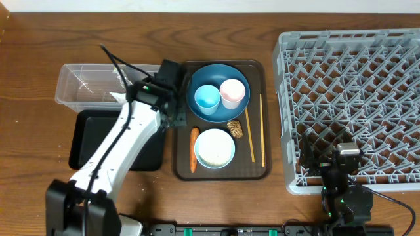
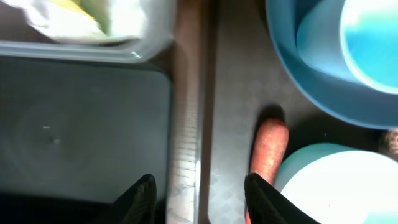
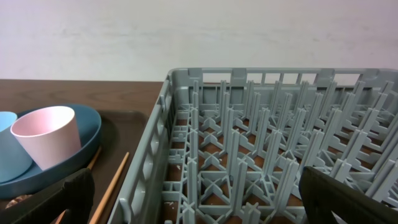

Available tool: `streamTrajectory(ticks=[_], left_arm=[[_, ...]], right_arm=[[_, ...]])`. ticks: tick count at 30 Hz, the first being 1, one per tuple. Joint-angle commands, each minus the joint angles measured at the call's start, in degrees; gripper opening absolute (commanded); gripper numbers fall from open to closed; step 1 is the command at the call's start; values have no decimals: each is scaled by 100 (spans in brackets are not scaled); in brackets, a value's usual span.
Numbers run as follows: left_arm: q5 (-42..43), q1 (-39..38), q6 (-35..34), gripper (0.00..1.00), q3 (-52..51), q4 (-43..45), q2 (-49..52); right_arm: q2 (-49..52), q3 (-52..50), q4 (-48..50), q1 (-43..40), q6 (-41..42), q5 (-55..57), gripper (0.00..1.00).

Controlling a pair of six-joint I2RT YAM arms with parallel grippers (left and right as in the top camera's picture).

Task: Sort waste into correct bins and load items into the dishwasher rack
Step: 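Reach the left gripper down and grasp the orange carrot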

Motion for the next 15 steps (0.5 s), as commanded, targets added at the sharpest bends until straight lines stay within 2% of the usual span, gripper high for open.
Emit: streamTrajectory(ticks=[1,15], left_arm=[[225,-107,76,47,-289,33,284],[323,-721,79,47,-339,33,988]], right_arm=[[-26,-9,-22,-155,-68,-2,99],[-24,-9,-22,-155,-68,-2,99]])
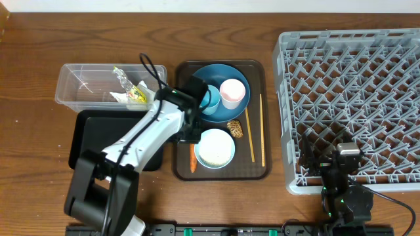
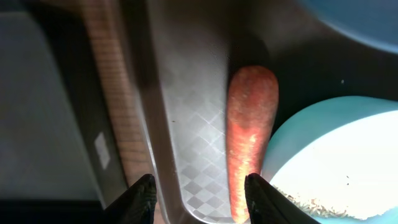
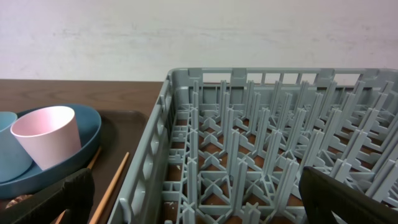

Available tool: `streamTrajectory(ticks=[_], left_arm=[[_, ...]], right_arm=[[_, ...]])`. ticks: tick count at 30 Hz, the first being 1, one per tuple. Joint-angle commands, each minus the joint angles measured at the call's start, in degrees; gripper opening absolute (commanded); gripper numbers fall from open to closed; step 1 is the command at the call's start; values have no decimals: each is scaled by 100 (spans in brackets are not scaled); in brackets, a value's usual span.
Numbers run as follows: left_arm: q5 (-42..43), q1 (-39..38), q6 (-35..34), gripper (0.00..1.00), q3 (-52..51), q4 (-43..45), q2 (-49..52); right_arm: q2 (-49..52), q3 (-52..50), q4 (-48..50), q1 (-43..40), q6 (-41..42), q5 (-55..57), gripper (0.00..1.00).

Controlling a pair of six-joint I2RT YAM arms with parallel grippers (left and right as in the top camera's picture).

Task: Sort waste into correct bins and load items into the dishwasher rack
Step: 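Reach the left gripper down and grasp the orange carrot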

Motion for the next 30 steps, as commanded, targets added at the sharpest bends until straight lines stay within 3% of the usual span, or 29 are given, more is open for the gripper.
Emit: streamTrajectory(ticks=[1,6,12,24,30], left_arm=[[11,-87,76,47,-39,-4,203],[92,-107,79,47,-39,-13,369],[1213,-107,680,52,-39,52,372],[997,-105,671,55,-50,179,374],[944,-105,671,55,-337,708,374]], right_arm=[[-24,-9,-22,-155,-68,-2,99],[-24,-9,-22,-155,-68,-2,99],[-26,-9,-22,-155,-68,-2,99],[-24,-9,-22,-155,-68,-2,99],[-24,-9,-22,-155,-68,-2,99]])
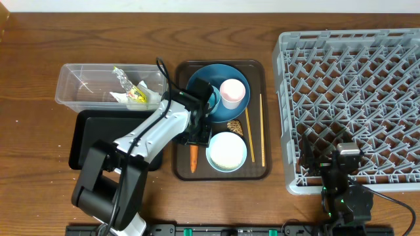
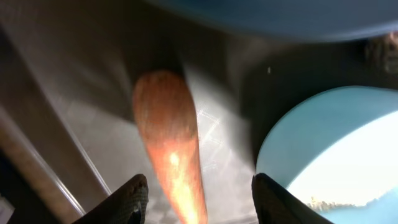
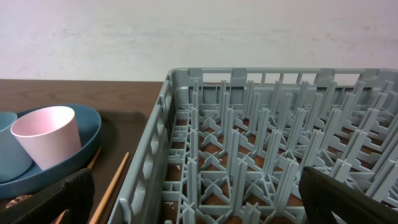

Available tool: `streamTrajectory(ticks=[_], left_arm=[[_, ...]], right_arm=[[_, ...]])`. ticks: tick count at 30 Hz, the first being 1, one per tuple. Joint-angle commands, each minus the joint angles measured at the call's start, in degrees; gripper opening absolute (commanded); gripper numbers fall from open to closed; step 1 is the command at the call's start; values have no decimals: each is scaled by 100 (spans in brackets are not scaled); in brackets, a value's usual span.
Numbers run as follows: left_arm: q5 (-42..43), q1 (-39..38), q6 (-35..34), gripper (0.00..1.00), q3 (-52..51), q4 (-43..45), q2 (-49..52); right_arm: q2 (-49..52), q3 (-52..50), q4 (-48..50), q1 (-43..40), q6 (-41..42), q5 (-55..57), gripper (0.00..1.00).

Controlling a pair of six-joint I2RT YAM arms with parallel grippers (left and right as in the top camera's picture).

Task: Sort waste into correct bins and load items into the dishwasher rack
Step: 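Reach the left gripper down and grasp the orange carrot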

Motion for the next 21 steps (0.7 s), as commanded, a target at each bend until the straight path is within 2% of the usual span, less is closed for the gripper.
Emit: streamTrajectory(ticks=[1,7,21], left_arm=[[-101,-7,92,55,-245,164,46],[-387,-7,90,55,-566,586,46],[-411,-7,92,55,-1154,1486,96]], right_arm=[[-26,-9,-22,-155,-68,-2,99],[-24,-9,-22,-155,-68,-2,99],[-24,-9,-22,-155,-68,-2,99]])
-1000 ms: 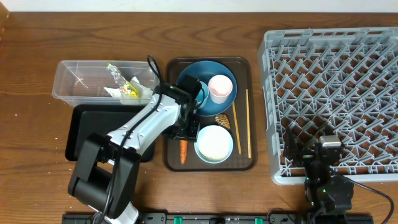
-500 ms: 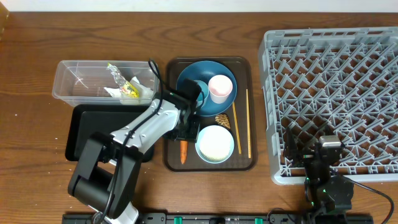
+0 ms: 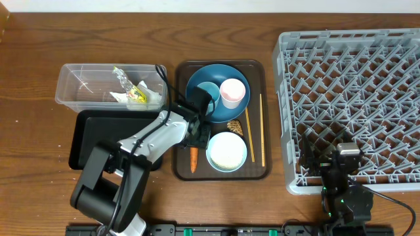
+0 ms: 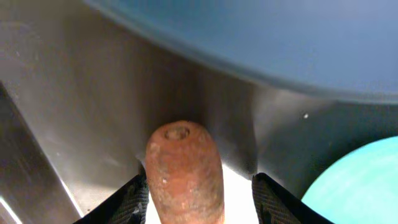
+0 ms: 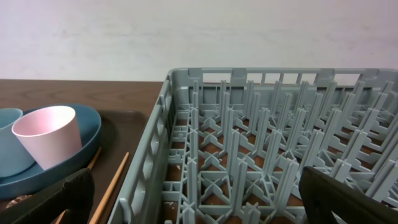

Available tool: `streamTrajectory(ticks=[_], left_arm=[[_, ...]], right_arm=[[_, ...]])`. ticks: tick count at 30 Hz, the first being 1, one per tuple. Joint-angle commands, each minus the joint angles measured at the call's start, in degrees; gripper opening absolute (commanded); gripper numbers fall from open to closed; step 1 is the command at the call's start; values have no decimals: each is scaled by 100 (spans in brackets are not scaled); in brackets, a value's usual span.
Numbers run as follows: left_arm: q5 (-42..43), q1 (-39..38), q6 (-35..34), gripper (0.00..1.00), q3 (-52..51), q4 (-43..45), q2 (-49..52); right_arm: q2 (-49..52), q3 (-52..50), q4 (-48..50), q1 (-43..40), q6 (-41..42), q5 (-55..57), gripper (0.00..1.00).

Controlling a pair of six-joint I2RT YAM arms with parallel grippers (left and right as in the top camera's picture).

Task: Sort waste into correct bins and load items into the dishwasher rack
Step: 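Reach the left gripper down and grasp the orange carrot, then carry the carrot left and release it onto the black tray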

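Observation:
An orange carrot point(image 3: 193, 159) lies on the brown tray point(image 3: 220, 172), left of a pale blue bowl point(image 3: 227, 151). My left gripper point(image 4: 200, 190) is open and low over the carrot's thick end point(image 4: 185, 171), which sits between the fingers point(image 4: 138, 200). A blue plate point(image 3: 213, 75) at the tray's back holds a blue cup point(image 3: 207, 96) and a pink cup point(image 3: 231, 92). Two chopsticks point(image 3: 262, 131) and a brown lump point(image 3: 235, 128) lie to the right. My right gripper point(image 5: 199, 199) is open and holds nothing, resting by the grey dishwasher rack point(image 3: 351, 98).
A clear bin point(image 3: 85, 85) with a wrapper point(image 3: 131, 93) in it stands left of the tray. A black bin point(image 3: 98, 141) sits in front of it, partly under my left arm. The rack's wall point(image 5: 155, 155) rises close to the tray's right side.
My left gripper has come down lower and closer to the carrot, whose thick end now sits between the open fingers. The right arm has not moved.
My left gripper was first open over the tray's left rim, beside the clear bin. Then it was over the carrot. By 0.7 s ago the pale bowl lay further right and the carrot slightly nearer the front. Now the open fingers straddle the carrot.

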Motion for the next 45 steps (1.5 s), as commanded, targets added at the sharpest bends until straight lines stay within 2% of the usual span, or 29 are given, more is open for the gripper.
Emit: streamTrajectory(ticks=[1,2,5,10,17,27,31,40,45], left_arm=[[-57,-7,74,54,-269,28,162],[-57,-7,74,54,-269,44,162],[-94,-7,74,43,-269,48,162],[-144,-7,76,41,-269,46,162],[-142,-7,74,24,-264,42,157],[-214,33,72,20,-96,-48,-111],[-485,271,-179,20,103,-313,-396],[-476,1462,-1115,20,197,-494,-1749],[-514,2264,-1224,20,197,-693,-2461]], right_arm=[[-24,-9,-22,-155,-68,-2,99],[-26,-9,-22,-155,-68,-2,99],[-24,-9,-22,-155,-68,-2,99],[-26,-9,-22,-155,-68,-2,99],[-26,-9,-22,-155,-68,-2,99],[-26,-9,-22,-155,-68,-2,99],[-26,-9,-22,-155,-68,-2,99],[-24,-9,-22,-155,-68,-2,99],[-24,-9,-22,-155,-68,-2,99]])
